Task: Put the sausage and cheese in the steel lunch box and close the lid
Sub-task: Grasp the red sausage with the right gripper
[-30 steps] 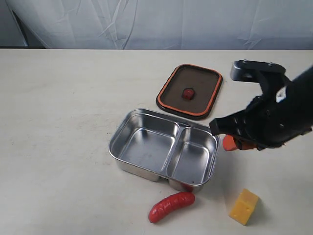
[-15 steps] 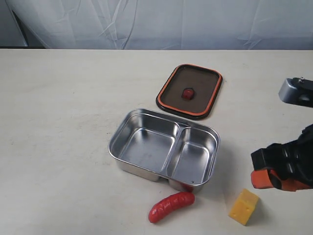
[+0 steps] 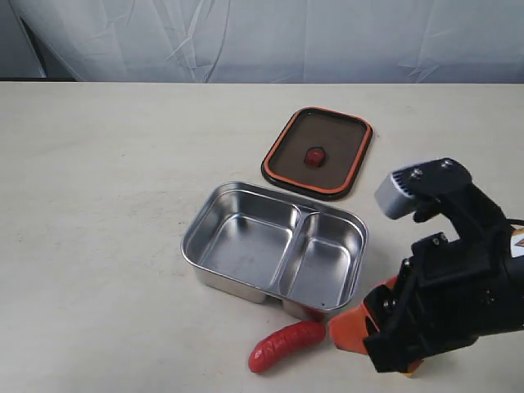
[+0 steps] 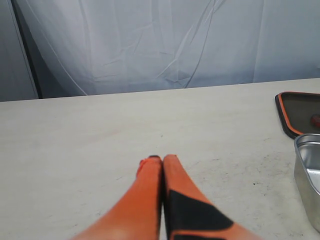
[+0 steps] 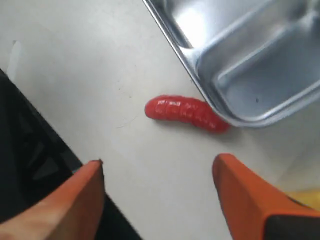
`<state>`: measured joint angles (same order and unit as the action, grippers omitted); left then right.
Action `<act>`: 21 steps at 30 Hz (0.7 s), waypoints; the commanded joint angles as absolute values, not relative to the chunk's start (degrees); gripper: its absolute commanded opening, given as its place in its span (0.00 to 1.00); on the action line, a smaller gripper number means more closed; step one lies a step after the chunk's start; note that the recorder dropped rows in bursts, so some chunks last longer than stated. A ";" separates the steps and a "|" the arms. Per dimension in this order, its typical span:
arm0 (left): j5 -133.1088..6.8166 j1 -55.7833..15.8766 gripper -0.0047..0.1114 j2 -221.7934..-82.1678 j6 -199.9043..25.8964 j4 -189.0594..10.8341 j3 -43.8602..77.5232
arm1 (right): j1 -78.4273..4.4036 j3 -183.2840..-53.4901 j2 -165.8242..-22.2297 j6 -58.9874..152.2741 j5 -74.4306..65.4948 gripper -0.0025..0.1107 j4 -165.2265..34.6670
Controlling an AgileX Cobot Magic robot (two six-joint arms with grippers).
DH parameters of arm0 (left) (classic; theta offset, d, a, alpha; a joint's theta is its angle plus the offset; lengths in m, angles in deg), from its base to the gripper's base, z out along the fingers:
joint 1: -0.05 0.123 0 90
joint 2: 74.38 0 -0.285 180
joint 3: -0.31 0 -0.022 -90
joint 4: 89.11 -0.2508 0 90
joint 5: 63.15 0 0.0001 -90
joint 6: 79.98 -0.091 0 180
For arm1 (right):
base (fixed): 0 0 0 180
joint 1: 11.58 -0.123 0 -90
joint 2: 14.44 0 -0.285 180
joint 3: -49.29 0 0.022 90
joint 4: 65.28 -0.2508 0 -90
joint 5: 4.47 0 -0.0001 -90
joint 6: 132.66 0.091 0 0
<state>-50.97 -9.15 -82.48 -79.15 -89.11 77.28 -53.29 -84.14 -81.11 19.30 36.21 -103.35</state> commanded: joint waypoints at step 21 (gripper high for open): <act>-51.60 -9.07 0.04 -82.17 -79.11 -89.11 77.52 | -76.48 -84.14 -97.12 -15.74 12.61 0.57 -86.04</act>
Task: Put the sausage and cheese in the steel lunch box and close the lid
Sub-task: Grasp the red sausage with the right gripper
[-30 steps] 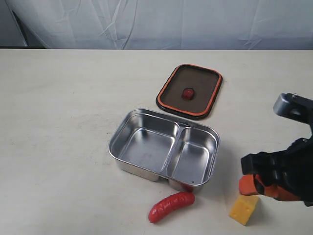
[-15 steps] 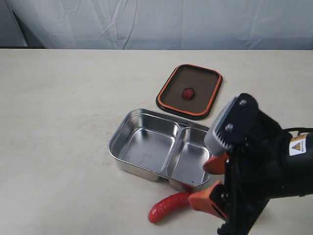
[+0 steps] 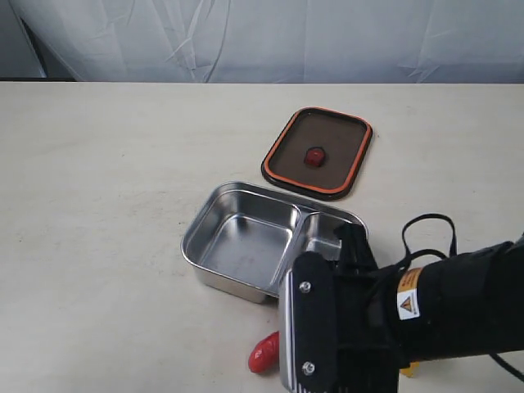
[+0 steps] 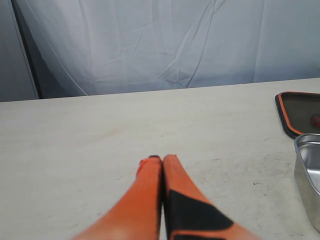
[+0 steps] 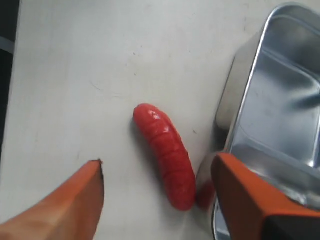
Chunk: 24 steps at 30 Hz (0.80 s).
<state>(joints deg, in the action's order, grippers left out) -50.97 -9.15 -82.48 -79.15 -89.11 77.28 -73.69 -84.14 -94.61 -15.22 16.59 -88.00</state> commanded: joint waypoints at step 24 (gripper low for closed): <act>-51.60 -9.07 0.04 -82.17 -79.11 -89.11 77.52 | -79.73 -93.43 -116.50 -15.74 15.37 0.57 -79.82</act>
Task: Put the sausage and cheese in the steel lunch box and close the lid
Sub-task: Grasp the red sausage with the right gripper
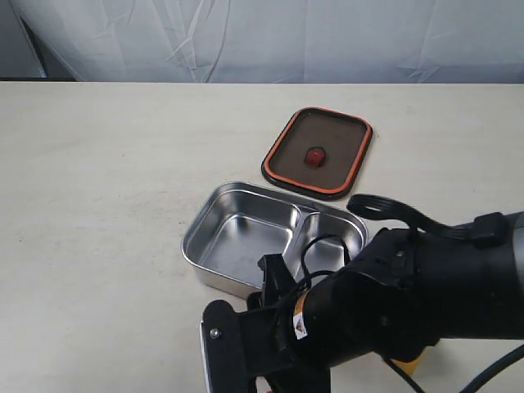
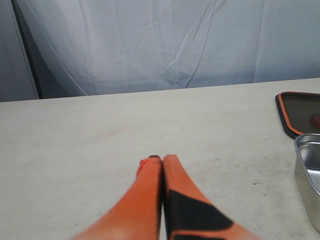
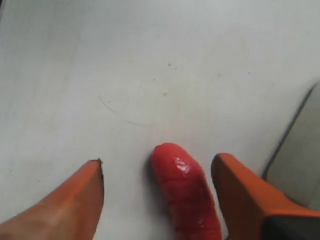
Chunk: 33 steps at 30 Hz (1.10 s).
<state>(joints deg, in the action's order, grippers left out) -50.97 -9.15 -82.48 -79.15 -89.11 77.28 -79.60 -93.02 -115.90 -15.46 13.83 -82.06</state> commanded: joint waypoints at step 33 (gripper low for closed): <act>-51.60 -9.07 0.04 -82.17 -79.11 -89.11 77.52 | -79.71 -95.93 -116.70 -15.50 13.28 0.02 -80.31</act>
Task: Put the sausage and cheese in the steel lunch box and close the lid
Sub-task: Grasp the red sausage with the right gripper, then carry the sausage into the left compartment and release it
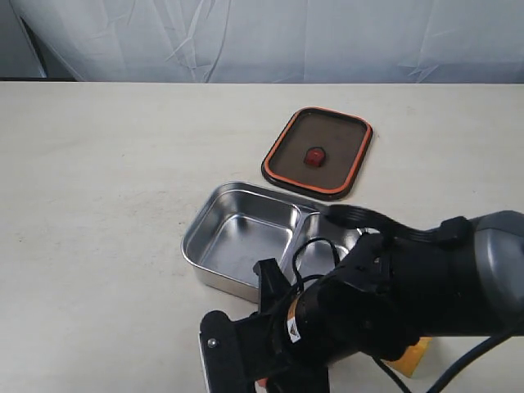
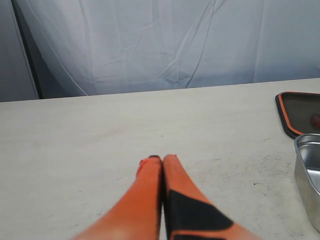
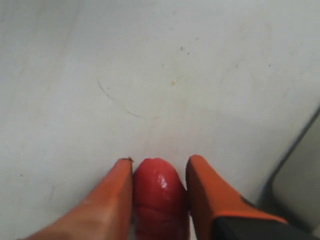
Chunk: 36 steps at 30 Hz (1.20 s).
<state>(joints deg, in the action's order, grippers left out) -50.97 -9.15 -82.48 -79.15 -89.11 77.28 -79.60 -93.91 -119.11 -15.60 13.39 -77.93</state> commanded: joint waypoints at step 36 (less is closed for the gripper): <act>-51.60 -9.07 0.04 -82.17 -79.11 -89.11 77.52 | -69.69 -103.00 -116.51 -15.50 -8.87 0.02 -85.91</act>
